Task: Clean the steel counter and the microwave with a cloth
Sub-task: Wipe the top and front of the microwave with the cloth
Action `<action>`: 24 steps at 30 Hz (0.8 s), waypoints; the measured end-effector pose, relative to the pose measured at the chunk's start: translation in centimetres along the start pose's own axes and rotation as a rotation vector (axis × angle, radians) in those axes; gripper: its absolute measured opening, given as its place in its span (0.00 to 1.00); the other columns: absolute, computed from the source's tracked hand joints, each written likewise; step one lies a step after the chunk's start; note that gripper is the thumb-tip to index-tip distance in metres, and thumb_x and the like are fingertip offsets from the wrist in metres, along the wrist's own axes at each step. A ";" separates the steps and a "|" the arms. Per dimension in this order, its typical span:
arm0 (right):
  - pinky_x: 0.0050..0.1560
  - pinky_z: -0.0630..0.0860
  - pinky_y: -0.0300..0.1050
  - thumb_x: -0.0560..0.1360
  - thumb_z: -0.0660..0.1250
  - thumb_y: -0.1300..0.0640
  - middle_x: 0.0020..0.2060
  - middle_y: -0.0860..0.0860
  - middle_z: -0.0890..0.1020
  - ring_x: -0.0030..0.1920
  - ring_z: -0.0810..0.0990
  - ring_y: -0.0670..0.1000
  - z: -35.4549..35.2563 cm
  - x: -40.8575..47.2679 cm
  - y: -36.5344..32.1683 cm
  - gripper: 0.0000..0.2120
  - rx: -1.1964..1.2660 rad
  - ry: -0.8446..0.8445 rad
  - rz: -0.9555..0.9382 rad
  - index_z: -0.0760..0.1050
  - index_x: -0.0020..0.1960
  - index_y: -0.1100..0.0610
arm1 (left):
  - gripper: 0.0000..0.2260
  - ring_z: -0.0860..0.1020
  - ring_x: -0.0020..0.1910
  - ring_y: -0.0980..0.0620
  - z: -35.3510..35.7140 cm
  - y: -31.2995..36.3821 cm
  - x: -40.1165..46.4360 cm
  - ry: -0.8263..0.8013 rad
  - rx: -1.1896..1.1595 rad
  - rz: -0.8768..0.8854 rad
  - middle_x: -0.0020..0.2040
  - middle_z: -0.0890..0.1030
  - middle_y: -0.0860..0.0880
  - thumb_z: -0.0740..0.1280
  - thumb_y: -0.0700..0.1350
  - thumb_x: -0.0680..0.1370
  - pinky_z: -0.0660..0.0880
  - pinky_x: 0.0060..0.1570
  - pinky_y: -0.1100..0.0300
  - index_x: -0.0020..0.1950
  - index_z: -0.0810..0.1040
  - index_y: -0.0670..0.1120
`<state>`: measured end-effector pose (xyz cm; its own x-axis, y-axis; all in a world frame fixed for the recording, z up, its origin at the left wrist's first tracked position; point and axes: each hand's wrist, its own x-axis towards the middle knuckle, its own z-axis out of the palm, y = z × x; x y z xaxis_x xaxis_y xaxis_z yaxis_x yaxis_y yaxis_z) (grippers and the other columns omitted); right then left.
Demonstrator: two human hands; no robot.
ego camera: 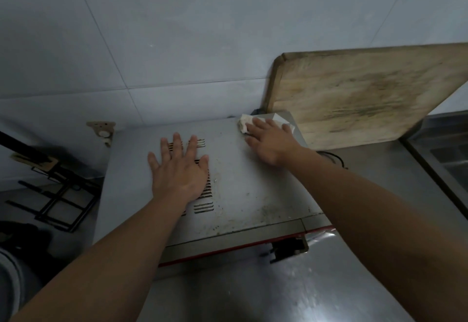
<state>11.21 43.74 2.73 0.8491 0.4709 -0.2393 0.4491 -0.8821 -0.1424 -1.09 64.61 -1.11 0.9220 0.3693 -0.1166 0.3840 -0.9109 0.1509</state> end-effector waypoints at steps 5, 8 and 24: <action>0.76 0.40 0.63 0.81 0.46 0.37 0.80 0.46 0.49 0.79 0.42 0.52 3.7 -8.2 -0.3 0.29 0.035 0.080 -0.087 0.50 0.80 0.45 | 0.30 0.37 0.80 0.45 -0.1 0.0 -0.1 -0.008 0.011 0.004 0.82 0.39 0.51 0.38 0.67 0.79 0.38 0.75 0.38 0.81 0.41 0.60; 0.76 0.37 0.60 0.81 0.44 0.36 0.80 0.42 0.44 0.78 0.36 0.49 5.6 -16.4 0.0 0.30 0.051 0.076 -0.139 0.47 0.80 0.43 | 0.31 0.37 0.80 0.44 -0.1 0.0 -0.2 -0.015 0.022 0.009 0.82 0.39 0.50 0.38 0.68 0.78 0.38 0.75 0.37 0.81 0.40 0.60; 0.73 0.53 0.65 0.81 0.49 0.36 0.79 0.45 0.56 0.78 0.52 0.50 -0.4 0.4 5.2 0.25 0.077 0.036 0.028 0.60 0.76 0.42 | 0.32 0.37 0.80 0.45 -0.2 0.4 -0.2 -0.011 0.031 -0.006 0.82 0.39 0.50 0.38 0.68 0.78 0.39 0.76 0.37 0.81 0.41 0.61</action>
<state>14.01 39.34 2.29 0.8710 0.4441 -0.2102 0.4034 -0.8906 -0.2099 -1.08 64.25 -0.85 0.9191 0.3725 -0.1283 0.3872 -0.9142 0.1198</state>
